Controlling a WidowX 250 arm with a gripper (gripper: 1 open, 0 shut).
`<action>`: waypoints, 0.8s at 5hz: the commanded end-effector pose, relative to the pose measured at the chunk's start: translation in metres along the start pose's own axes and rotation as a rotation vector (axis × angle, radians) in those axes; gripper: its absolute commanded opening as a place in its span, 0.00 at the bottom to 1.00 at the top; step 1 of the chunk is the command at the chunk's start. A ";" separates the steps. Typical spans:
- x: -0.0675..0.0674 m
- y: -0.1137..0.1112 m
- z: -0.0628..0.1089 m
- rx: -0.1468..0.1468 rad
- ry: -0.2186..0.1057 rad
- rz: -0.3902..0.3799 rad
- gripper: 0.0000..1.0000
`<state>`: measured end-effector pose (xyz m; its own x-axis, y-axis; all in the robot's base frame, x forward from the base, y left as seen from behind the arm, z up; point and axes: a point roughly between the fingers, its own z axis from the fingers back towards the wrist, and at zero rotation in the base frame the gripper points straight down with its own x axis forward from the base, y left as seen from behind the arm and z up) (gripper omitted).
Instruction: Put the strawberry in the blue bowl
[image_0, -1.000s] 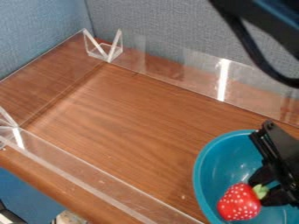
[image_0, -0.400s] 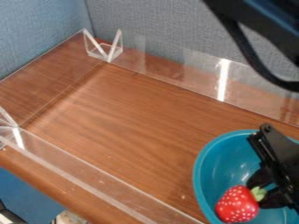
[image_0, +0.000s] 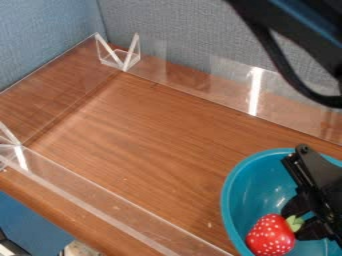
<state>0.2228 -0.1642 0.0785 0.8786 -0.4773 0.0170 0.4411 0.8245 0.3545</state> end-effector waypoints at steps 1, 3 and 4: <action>0.004 0.012 0.021 -0.027 -0.075 0.044 0.00; 0.005 0.012 0.020 -0.031 -0.080 0.044 0.00; 0.006 0.012 0.019 -0.034 -0.081 0.044 0.00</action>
<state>0.2246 -0.1625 0.0767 0.8808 -0.4730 0.0213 0.4372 0.8297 0.3472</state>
